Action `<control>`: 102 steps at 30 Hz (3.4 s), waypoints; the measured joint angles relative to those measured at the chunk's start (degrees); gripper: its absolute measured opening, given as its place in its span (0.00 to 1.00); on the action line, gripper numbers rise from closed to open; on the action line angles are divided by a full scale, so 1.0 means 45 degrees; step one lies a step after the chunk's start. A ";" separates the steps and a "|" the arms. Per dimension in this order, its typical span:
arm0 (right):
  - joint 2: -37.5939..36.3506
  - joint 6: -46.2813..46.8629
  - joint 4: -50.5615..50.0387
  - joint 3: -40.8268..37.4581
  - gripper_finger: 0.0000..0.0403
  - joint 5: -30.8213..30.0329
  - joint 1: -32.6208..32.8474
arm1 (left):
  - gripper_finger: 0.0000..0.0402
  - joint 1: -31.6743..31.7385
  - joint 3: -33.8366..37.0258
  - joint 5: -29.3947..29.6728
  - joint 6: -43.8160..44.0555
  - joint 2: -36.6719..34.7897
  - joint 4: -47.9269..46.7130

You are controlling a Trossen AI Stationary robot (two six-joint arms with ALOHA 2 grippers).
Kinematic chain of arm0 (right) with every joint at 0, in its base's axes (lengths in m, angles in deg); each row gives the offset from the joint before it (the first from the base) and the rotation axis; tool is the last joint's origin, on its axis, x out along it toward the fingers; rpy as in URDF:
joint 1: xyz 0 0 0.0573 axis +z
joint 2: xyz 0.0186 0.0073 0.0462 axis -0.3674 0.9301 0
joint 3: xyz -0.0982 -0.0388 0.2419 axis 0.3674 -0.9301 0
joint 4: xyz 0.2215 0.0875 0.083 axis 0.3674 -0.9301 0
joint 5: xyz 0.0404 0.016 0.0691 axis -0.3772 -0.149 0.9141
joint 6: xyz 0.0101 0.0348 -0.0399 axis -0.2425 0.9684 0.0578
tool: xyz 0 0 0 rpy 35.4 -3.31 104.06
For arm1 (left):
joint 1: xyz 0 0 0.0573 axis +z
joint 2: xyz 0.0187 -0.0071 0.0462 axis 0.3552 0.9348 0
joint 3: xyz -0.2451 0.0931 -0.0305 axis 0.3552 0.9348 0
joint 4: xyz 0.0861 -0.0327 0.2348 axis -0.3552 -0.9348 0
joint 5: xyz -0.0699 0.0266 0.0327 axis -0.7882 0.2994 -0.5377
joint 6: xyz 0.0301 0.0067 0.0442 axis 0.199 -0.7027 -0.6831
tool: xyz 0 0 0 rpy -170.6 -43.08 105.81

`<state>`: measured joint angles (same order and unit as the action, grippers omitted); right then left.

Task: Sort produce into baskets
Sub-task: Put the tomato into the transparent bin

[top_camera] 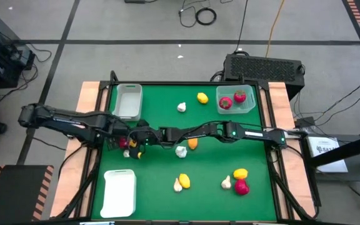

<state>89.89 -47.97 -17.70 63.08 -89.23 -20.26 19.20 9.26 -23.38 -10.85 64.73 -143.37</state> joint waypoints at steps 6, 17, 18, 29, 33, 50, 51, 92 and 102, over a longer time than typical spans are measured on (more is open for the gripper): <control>-0.0091 0.0145 0.0092 0.0042 0.92 -0.0049 -0.0143 | 0.48 -0.0005 -0.0241 0.0672 0.0979 -0.1812 -0.1788; -0.0780 -0.1101 -0.2060 -0.0010 0.92 0.0448 -0.0493 | 0.48 0.0010 -0.0474 -0.0012 -0.0264 -0.4042 -0.1779; -0.1083 -0.1361 -0.2713 -0.0010 0.92 0.0403 -0.0562 | 0.48 0.0010 -0.0599 -0.0192 -0.0420 -0.4162 -0.1760; -0.4309 -0.1282 -0.9423 -0.0034 0.92 0.0149 -0.1398 | 0.48 0.0000 -0.1076 -0.3405 -0.3803 -0.4084 0.1598; -0.5258 -0.0901 -1.0195 0.0041 0.92 -0.0105 -0.1670 | 0.52 -0.0064 -0.1076 -0.3594 -0.4006 -0.3601 0.1632; -0.5386 -0.2439 -1.2417 0.0000 0.92 0.0004 -0.1826 | 0.89 -0.1774 -0.2396 -0.2622 -0.6141 0.1096 0.2422; -0.5395 -0.2526 -1.2414 0.0000 0.92 0.0004 -0.1849 | 0.89 -0.1764 -0.2427 -0.2316 -0.6380 0.1369 0.2312; -0.5380 -0.3303 -1.2806 0.0005 0.92 -0.0005 -0.2461 | 0.86 -0.0572 0.0342 -0.1370 -0.9247 0.3897 0.3141; -0.5380 -0.3299 -1.3731 0.0010 0.92 -0.0005 -0.2474 | 0.75 -0.0549 -0.0134 -0.1209 -0.8469 0.3897 0.2137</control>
<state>65.68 -62.81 -79.49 63.13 -89.25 -31.39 16.73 8.65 -28.82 -48.96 82.26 -133.76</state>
